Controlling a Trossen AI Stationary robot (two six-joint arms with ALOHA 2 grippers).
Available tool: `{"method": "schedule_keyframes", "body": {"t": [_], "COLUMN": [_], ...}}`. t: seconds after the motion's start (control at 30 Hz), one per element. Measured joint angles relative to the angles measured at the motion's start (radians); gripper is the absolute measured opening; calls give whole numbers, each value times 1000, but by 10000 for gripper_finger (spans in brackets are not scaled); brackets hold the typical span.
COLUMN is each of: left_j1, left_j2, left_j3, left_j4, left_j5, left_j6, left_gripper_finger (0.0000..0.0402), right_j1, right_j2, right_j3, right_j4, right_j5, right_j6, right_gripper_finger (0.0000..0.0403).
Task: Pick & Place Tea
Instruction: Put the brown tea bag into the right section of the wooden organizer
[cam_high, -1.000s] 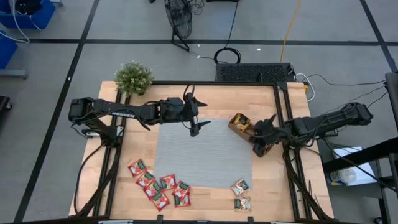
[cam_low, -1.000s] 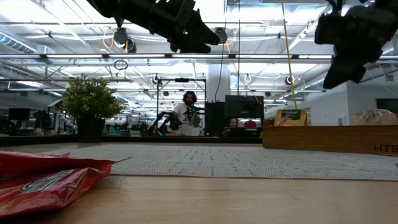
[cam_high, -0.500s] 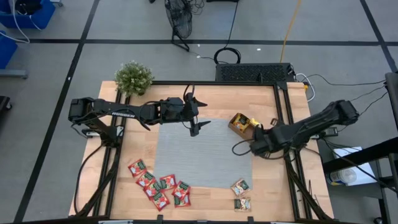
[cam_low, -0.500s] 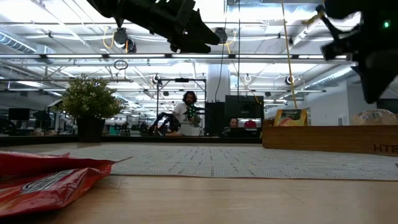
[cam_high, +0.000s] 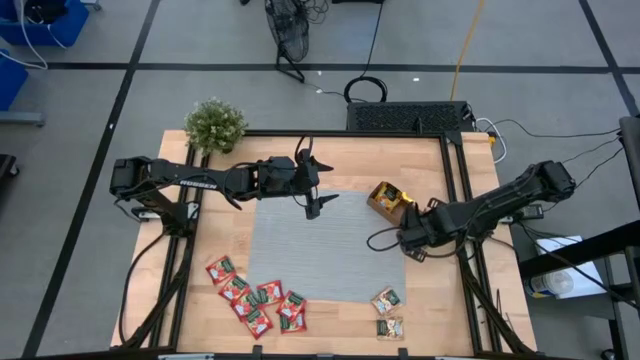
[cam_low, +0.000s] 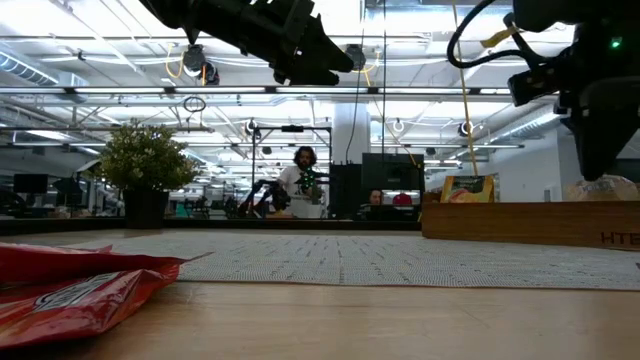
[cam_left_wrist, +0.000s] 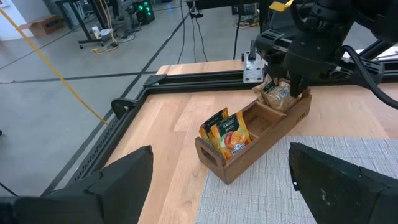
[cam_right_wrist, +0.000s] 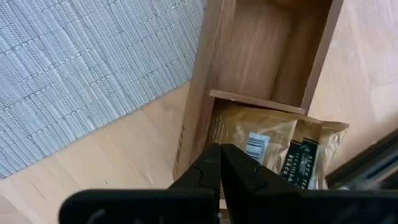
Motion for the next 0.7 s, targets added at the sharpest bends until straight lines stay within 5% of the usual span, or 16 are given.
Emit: {"method": "schedule_keyframes", "body": {"t": [0.7], "left_j1": [0], "left_j2": [0], "left_j3": [0], "left_j4": [0], "left_j5": [0], "left_j6": [0], "left_gripper_finger": [365], "right_j1": [0], "right_j2": [1], "right_j3": [-189], "right_j4": [198], "right_j5": [-68], "right_j6": [50], "right_gripper_finger": [0]}}
